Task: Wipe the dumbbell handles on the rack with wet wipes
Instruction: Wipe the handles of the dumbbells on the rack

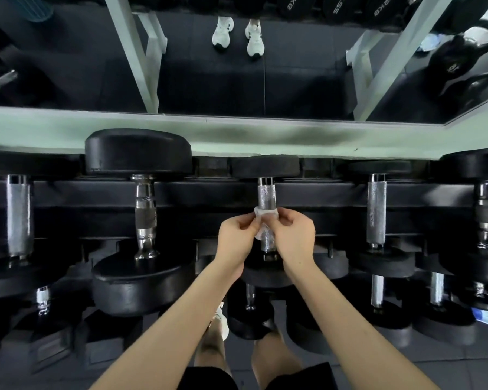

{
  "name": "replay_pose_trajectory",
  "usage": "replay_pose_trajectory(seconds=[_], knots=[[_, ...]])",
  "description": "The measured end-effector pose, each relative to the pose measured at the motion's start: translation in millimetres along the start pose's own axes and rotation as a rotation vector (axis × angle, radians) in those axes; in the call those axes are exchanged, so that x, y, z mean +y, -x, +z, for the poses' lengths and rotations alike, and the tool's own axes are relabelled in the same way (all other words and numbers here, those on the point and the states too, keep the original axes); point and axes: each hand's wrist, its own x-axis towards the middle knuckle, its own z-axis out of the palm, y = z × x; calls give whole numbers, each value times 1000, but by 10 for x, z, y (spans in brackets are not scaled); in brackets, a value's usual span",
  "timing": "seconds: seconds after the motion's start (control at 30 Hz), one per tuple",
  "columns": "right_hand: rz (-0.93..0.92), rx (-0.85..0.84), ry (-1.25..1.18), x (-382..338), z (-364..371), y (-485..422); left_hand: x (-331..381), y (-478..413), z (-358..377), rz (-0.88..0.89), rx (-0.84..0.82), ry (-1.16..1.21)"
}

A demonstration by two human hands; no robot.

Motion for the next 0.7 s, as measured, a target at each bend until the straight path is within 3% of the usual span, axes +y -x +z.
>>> replay_pose_trajectory(seconds=[0.27,0.37,0.5,0.6,0.7], knots=[[-82,29,-63,-145,15,-154,106,-123,146,-16,140,246],[-113,-4,-13,-117,-42,-98,96,-125,101,6,110,166],[-243,138,370,5,-78,23,29,-148,-23,30,154,-71],[-305,201,356,20,-19,42,40,-147,-3,-11,136,-28],[-232,166,277,20,45,36,44,-125,40,-36,110,86]])
